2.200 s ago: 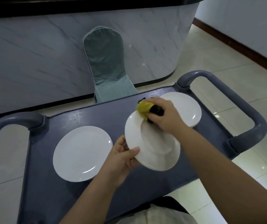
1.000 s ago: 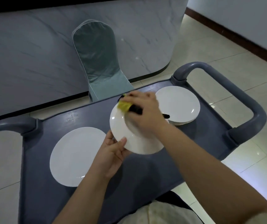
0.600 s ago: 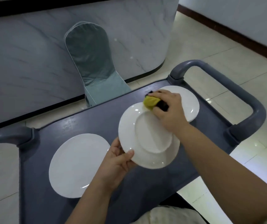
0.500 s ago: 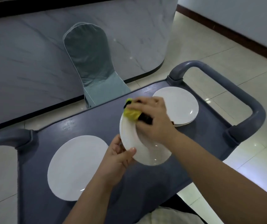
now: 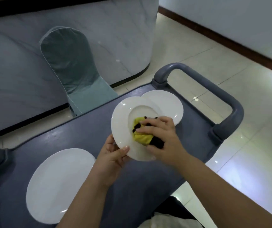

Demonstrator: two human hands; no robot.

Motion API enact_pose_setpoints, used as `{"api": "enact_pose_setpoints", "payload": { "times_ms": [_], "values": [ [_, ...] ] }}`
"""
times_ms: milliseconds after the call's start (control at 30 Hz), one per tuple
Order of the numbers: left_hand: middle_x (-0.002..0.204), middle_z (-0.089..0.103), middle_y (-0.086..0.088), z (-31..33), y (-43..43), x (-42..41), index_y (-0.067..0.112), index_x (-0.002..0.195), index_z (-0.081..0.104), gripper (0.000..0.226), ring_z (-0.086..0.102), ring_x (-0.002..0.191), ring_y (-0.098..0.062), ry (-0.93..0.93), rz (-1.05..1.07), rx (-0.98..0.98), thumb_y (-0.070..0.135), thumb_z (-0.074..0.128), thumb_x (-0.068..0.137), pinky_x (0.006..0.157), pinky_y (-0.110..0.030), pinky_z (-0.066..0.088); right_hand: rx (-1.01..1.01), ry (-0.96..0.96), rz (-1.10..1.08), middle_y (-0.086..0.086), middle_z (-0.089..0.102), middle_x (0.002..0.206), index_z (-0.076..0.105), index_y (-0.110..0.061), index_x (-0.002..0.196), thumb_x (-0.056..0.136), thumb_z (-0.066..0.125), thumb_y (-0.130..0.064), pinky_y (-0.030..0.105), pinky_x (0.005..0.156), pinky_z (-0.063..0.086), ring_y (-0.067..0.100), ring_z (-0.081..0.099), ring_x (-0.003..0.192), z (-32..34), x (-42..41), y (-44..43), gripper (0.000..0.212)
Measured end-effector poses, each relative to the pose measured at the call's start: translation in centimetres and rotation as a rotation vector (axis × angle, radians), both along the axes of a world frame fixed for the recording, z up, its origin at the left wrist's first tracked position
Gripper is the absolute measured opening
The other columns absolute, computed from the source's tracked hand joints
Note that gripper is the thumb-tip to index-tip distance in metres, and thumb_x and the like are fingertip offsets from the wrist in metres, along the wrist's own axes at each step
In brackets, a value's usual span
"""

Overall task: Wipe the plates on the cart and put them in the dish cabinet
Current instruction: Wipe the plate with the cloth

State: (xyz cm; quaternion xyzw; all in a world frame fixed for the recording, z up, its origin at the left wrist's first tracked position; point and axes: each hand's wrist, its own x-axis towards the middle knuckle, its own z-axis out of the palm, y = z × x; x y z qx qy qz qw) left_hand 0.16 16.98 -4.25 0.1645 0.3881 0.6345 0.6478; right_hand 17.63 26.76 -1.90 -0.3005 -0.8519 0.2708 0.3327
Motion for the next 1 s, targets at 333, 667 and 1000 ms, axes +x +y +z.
{"api": "enact_pose_setpoints", "payload": {
  "times_ms": [333, 667, 1000],
  "values": [
    [0.100, 0.071, -0.009, 0.8, 2.7, 3.4, 0.015, 0.110, 0.057, 0.048, 0.069, 0.089, -0.024, 0.109, -0.038, -0.053, 0.001, 0.071, 0.066, 0.071, -0.036, 0.061, -0.117, 0.061, -0.209, -0.025, 0.055, 0.128, 0.067, -0.038, 0.112, 0.072, 0.055, -0.032, 0.032, 0.108, 0.030, 0.014, 0.037, 0.117, 0.5, 2.7, 4.4, 0.042],
    [0.087, 0.075, 0.006, 5.4, 8.7, 3.0, 0.020, 0.108, 0.064, 0.028, 0.070, 0.082, -0.013, 0.488, 0.318, -0.111, -0.002, 0.056, 0.092, 0.061, -0.030, 0.060, -0.200, 0.038, -0.054, -0.028, 0.054, 0.126, 0.067, -0.042, 0.109, 0.069, 0.055, -0.030, 0.020, 0.105, 0.030, 0.012, 0.039, 0.115, -1.6, 8.1, 6.8, 0.043],
    [0.092, 0.069, 0.004, 7.4, 16.6, 8.2, 0.034, 0.114, 0.067, 0.038, 0.062, 0.089, -0.022, 1.448, 0.360, -0.128, 0.006, 0.051, 0.092, 0.079, -0.036, 0.052, 0.130, -0.066, -0.003, -0.022, 0.058, 0.125, 0.066, -0.037, 0.111, 0.075, 0.061, -0.027, 0.038, 0.097, 0.035, 0.020, 0.041, 0.109, -2.5, 12.2, 9.7, 0.038]
  ]
}}
